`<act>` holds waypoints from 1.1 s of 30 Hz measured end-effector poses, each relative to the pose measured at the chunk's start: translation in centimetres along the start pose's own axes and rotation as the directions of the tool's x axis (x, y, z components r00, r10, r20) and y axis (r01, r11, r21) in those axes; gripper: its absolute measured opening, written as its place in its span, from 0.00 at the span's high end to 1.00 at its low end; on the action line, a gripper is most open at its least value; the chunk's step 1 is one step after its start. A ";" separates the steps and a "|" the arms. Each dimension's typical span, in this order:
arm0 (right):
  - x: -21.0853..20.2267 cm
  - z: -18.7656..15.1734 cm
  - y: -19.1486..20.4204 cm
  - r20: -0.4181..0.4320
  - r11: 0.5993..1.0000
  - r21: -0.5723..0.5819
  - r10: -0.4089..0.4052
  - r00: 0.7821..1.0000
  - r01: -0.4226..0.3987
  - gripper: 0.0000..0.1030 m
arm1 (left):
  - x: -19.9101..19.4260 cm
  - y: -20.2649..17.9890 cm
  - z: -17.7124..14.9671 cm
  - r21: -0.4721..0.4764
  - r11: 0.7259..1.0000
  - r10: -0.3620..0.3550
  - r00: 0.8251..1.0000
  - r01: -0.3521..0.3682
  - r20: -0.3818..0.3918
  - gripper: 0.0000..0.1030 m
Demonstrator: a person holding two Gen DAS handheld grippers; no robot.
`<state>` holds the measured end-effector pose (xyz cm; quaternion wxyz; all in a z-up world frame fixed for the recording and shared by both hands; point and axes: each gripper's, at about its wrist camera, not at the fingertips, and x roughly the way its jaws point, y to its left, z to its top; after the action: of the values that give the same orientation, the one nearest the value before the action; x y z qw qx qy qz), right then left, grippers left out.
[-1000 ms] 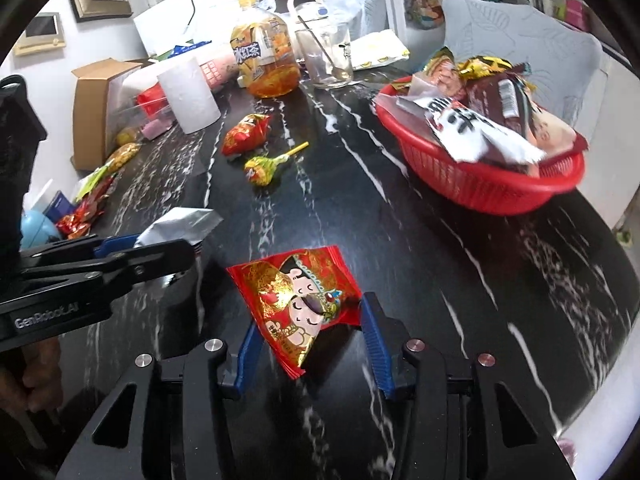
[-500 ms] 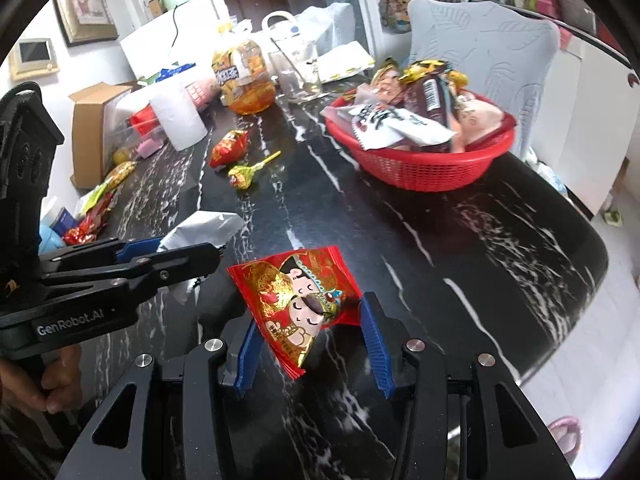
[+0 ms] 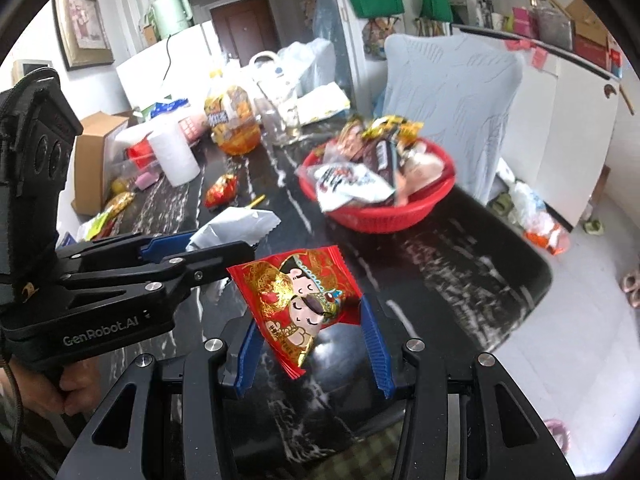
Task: Organize snacks
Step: 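Lift both held packs and carry them over the red mesh basket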
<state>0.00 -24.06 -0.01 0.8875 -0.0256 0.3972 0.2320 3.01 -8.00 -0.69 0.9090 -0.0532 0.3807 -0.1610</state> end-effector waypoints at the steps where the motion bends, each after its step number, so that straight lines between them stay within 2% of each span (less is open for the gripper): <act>1: -0.3 0.2 -0.1 0.007 1.000 -0.003 -0.008 1.000 0.008 0.56 | -0.1 -0.3 0.4 0.009 1.000 -0.003 1.000 0.003 0.010 0.65; 14: -2.9 4.2 -3.1 0.106 0.998 -0.027 -0.045 0.993 0.049 0.56 | 0.4 -2.8 5.5 0.094 0.995 -0.034 0.996 0.026 0.086 0.65; 25: -1.7 7.8 -5.7 0.159 0.999 -0.021 -0.029 0.987 0.033 0.56 | 2.6 -2.8 9.6 0.109 0.994 -0.036 0.992 0.023 0.121 0.65; 33: 0.0 10.1 -7.2 0.175 0.999 -0.023 -0.040 0.984 0.044 0.56 | 5.3 -1.4 11.7 0.089 0.996 -0.019 0.994 0.010 0.108 0.65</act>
<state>10.11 -28.18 5.90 0.9232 -0.0254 0.3141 0.2199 14.40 -11.42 4.25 0.9286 -0.0244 0.3229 -0.1813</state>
